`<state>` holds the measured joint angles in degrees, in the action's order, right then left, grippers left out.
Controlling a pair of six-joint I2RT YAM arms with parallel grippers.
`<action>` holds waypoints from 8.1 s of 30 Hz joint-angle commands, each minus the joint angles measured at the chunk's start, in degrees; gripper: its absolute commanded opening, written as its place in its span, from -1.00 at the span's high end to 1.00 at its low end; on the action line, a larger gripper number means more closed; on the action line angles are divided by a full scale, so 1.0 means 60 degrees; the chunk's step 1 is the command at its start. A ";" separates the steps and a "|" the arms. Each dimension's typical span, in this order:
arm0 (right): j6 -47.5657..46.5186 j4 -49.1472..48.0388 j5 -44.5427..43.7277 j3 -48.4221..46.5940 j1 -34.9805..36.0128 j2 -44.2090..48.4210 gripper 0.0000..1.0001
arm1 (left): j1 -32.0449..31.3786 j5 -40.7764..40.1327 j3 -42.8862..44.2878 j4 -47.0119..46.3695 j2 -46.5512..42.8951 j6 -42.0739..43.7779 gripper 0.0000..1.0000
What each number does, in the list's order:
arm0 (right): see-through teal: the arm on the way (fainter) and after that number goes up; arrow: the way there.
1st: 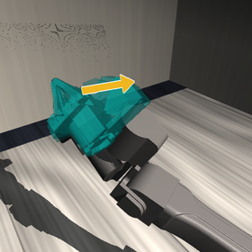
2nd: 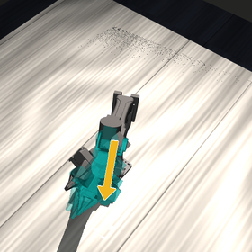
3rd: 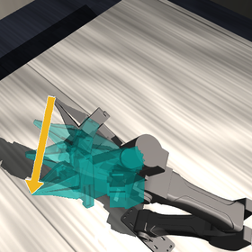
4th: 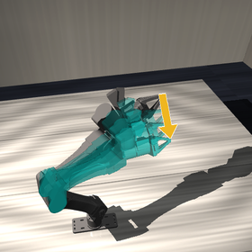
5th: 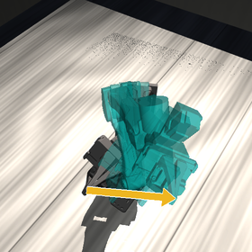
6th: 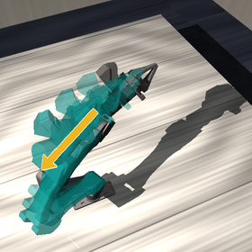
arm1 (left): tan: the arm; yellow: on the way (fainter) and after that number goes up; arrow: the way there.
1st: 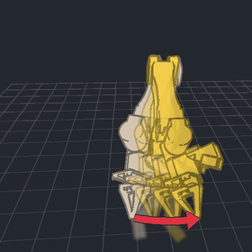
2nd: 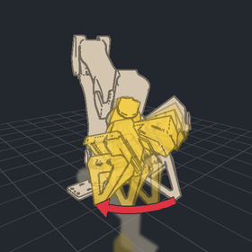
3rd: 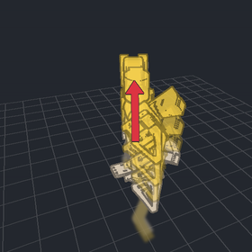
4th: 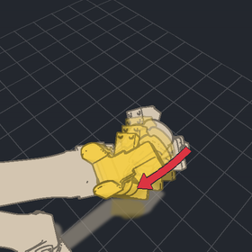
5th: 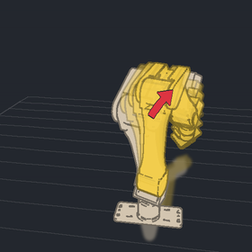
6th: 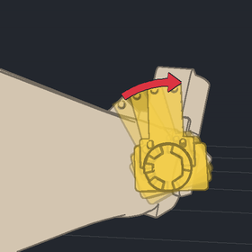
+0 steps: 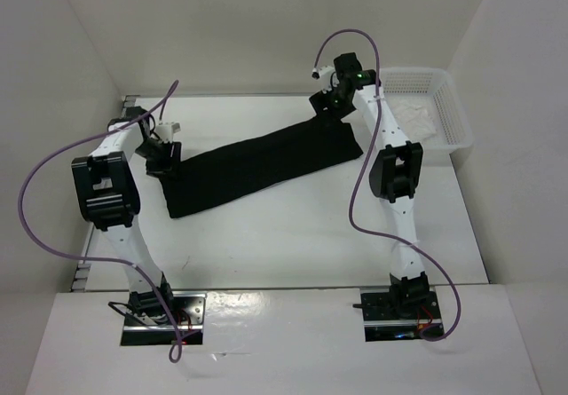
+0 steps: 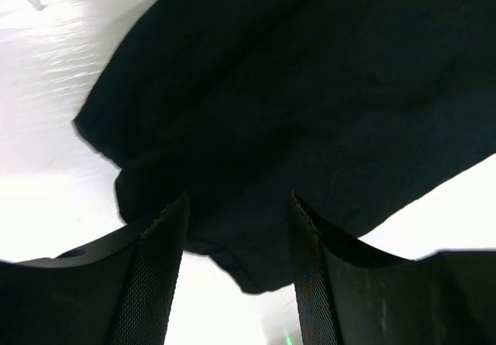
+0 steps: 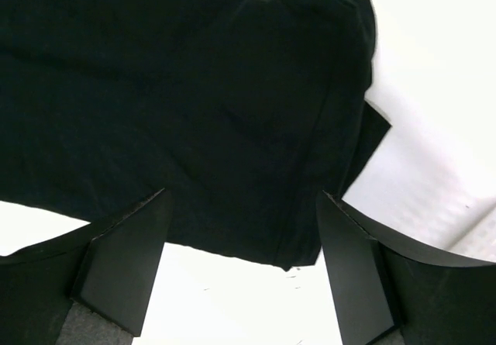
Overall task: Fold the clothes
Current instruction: Fold the tank top
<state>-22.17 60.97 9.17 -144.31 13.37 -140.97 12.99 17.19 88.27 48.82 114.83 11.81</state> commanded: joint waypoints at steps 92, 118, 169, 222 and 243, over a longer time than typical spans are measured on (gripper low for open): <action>0.0356 0.1075 0.0642 -0.1686 -0.1554 -0.1644 0.99 | -0.0846 -0.0640 -0.0635 -0.0387 0.0328 0.0054 -0.21; 0.0532 -0.0230 -0.2962 0.1374 0.0174 0.2634 0.99 | -0.2327 0.3489 0.1402 0.0213 0.2585 0.0271 -0.13; 0.0619 -0.0259 -0.3139 0.1552 0.3471 0.3250 0.99 | -0.0056 0.5675 0.2865 0.2014 0.2495 0.2057 0.62; -0.0245 -0.1241 -0.4267 0.0849 0.0600 0.2943 0.99 | -0.3131 0.4548 0.4140 0.0301 0.5061 -0.0313 0.99; -0.0069 -0.1050 -0.4106 0.0570 0.1580 0.2562 0.99 | -0.3220 0.4444 0.4405 0.0521 0.4975 -0.0402 1.00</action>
<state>-23.42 55.44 -16.84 -137.99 20.64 -125.19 -7.42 51.37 117.32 52.90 144.68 7.09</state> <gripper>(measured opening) 0.032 0.001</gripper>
